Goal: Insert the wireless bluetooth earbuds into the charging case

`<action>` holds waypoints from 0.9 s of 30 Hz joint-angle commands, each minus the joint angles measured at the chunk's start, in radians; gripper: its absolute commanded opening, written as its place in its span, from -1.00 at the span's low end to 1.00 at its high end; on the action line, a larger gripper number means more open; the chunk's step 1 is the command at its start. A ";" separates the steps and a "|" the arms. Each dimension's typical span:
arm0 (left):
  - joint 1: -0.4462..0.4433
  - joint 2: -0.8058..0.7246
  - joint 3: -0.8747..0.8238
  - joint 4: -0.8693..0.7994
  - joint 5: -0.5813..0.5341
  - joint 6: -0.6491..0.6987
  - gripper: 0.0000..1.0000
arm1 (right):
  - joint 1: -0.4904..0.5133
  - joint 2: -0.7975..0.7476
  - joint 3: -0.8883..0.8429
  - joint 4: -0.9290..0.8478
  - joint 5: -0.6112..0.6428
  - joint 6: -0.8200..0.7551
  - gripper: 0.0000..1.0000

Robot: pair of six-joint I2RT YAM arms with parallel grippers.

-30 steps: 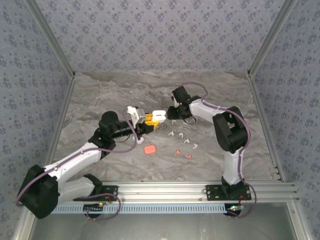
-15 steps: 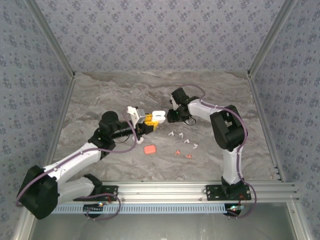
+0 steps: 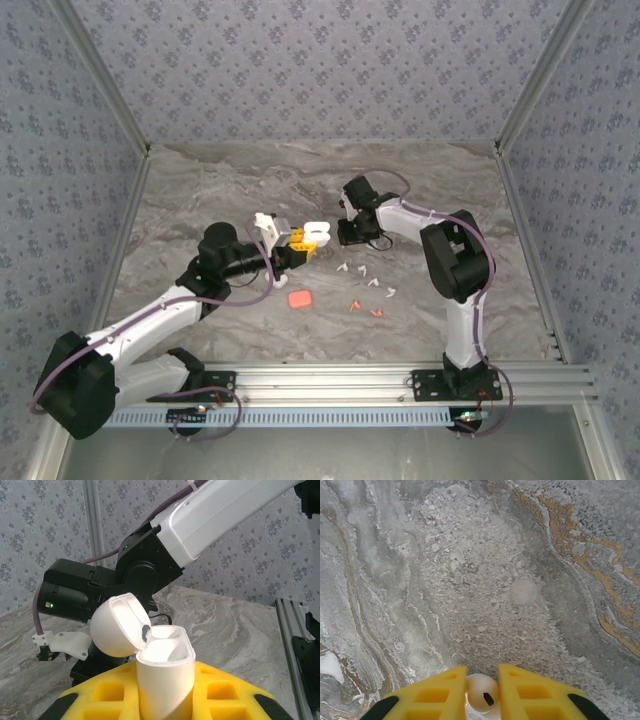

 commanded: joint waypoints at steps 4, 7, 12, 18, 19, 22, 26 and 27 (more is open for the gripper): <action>-0.007 -0.029 0.020 0.007 -0.006 0.000 -1.00 | 0.003 -0.044 -0.027 -0.037 0.019 -0.019 -0.62; -0.007 -0.027 0.019 0.009 -0.010 -0.011 -1.00 | -0.003 -0.125 -0.061 -0.006 0.031 -0.023 -0.62; -0.006 0.001 0.004 0.057 -0.029 -0.065 -1.00 | -0.013 -0.333 -0.160 0.074 0.043 -0.019 -0.62; -0.010 0.068 0.007 0.130 -0.035 -0.154 -1.00 | -0.015 -0.620 -0.304 0.197 0.024 -0.028 -0.62; -0.013 0.081 0.013 0.133 -0.035 -0.160 -1.00 | -0.013 -0.665 -0.320 0.217 0.015 -0.031 -0.61; -0.029 0.119 0.036 0.136 -0.035 -0.157 -1.00 | -0.011 -0.779 -0.365 0.295 -0.029 -0.033 -0.60; -0.045 0.168 0.070 0.145 -0.032 -0.159 -1.00 | 0.012 -0.881 -0.399 0.384 -0.071 -0.050 -0.60; -0.047 0.182 0.079 0.151 -0.030 -0.160 -1.00 | 0.022 -0.898 -0.403 0.400 -0.076 -0.061 -0.61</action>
